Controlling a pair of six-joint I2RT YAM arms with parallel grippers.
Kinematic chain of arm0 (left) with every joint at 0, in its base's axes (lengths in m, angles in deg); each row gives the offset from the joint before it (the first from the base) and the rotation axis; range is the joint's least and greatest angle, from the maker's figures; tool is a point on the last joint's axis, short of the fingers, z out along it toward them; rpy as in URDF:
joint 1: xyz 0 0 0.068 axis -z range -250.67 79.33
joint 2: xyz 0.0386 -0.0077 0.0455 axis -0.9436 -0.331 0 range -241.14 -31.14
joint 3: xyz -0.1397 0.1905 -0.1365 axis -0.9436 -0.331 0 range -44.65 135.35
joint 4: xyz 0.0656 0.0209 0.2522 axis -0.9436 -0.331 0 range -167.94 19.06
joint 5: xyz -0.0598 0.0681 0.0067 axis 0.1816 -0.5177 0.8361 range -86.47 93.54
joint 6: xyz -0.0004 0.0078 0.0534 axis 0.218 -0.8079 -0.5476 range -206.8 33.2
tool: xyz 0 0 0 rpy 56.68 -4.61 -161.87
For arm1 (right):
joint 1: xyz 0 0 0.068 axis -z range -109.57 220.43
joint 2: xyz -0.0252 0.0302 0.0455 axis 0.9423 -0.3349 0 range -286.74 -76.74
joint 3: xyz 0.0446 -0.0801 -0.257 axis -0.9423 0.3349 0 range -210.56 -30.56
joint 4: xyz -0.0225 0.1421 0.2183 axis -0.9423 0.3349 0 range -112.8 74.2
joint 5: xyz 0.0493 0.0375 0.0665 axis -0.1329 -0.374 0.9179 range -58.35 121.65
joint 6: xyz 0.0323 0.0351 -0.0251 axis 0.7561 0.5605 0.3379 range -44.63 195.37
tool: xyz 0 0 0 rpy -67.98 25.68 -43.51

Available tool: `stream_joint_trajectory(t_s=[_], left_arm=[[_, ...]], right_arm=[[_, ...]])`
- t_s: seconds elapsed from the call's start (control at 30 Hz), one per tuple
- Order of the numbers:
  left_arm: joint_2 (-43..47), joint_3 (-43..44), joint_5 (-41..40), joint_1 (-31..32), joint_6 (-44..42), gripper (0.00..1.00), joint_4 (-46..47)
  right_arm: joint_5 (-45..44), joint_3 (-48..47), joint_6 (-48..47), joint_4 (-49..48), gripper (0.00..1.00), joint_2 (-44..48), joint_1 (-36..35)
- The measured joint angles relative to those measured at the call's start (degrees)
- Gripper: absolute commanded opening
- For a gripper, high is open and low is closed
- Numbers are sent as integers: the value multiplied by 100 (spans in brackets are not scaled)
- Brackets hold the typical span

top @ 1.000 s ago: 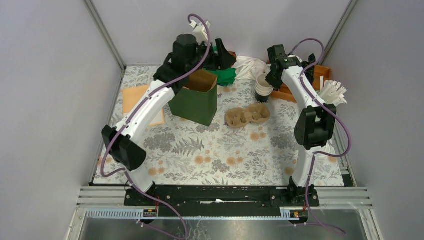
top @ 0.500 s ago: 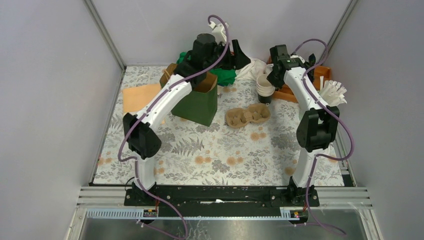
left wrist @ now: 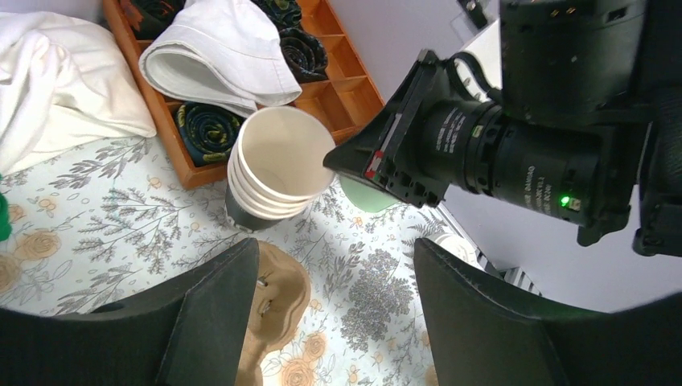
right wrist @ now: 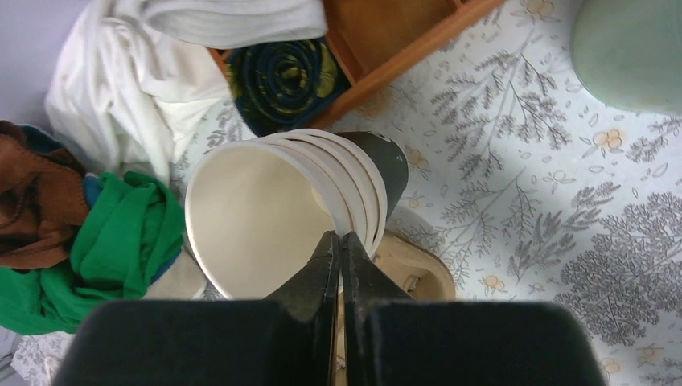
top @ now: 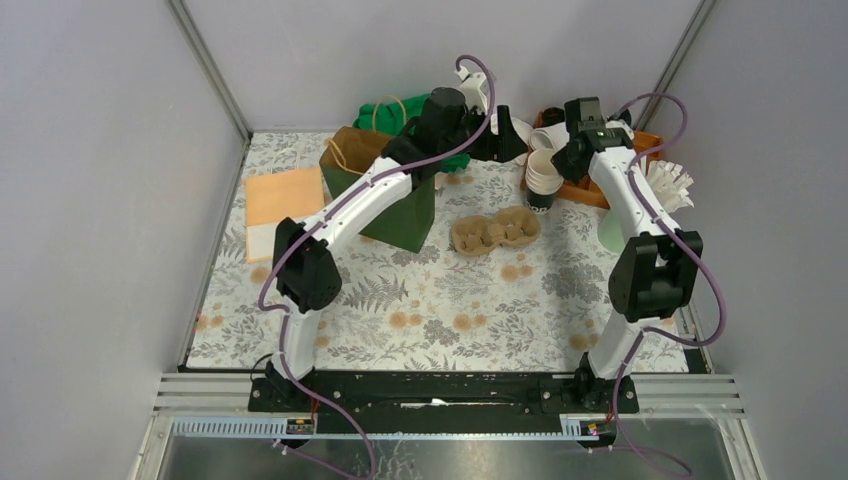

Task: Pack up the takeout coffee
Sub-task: Pick up the coffee cup.

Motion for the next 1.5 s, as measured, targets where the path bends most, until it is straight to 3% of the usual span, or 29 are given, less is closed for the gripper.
stream_joint_trajectory(t_s=[0.07, 0.33, 0.4, 0.77, 1.07, 1.33, 1.5], left_arm=[[0, -107, -13, 42, -85, 88, 181], [-339, -629, -149, 278, -599, 91, 1292], [-476, -796, -166, 321, -820, 98, 1602], [-769, -2581, 105, 382, -2273, 99, 3895], [-1233, -2581, 275, 409, -3154, 96, 4756], [-1646, -2247, 212, 409, -3202, 99, 5143], [-1746, -2081, 72, 409, -3156, 91, 5283]], right_arm=[[92, 299, 85, -85, 0, 114, 59], [417, 942, 479, -422, 0, 332, 280], [439, 944, 535, -487, 0, 332, 315], [533, 1161, 586, -680, 0, 446, 352], [660, 1161, 586, -730, 0, 446, 352], [691, 1161, 579, -750, 0, 455, 352], [695, 1161, 549, -758, 0, 463, 352]])
